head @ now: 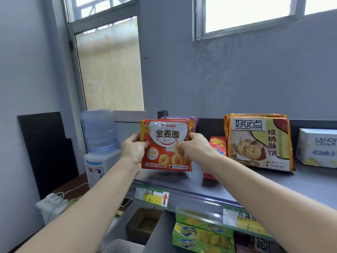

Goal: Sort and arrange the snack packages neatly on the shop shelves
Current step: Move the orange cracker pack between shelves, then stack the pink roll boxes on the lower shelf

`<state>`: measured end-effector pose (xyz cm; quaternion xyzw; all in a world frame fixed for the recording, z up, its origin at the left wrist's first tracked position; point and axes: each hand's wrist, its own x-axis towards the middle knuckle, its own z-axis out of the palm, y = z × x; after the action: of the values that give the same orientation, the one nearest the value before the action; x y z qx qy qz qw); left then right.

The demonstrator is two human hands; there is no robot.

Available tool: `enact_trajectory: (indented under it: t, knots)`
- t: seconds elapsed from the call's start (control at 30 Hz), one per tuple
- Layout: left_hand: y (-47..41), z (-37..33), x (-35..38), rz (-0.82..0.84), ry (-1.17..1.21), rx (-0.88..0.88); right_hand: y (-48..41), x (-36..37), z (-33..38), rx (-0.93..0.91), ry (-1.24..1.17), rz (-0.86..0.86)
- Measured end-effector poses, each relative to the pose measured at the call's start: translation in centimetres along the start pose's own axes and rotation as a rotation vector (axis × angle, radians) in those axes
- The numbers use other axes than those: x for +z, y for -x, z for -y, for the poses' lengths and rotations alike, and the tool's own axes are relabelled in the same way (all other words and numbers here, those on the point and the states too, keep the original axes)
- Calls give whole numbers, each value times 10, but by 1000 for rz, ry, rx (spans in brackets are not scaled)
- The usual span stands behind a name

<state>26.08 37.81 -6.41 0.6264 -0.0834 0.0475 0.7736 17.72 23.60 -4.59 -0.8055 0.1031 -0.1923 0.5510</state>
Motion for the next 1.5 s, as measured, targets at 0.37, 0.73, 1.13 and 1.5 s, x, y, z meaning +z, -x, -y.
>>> enact_trajectory:
  t: [0.37, 0.73, 1.13, 1.5]
  knots:
    - [-49, 16, 10, 81, 20, -64, -29, 9, 0, 109, 38, -62]
    - [-84, 25, -3, 248, 65, -147, -42, 33, -1, 163, 32, -132]
    - [-89, 24, 2, 209, 33, -134, -41, 35, -7, 119, 148, -240]
    - [-23, 3, 35, 348, -157, 315, -12, -18, -20, 413, 832, -370]
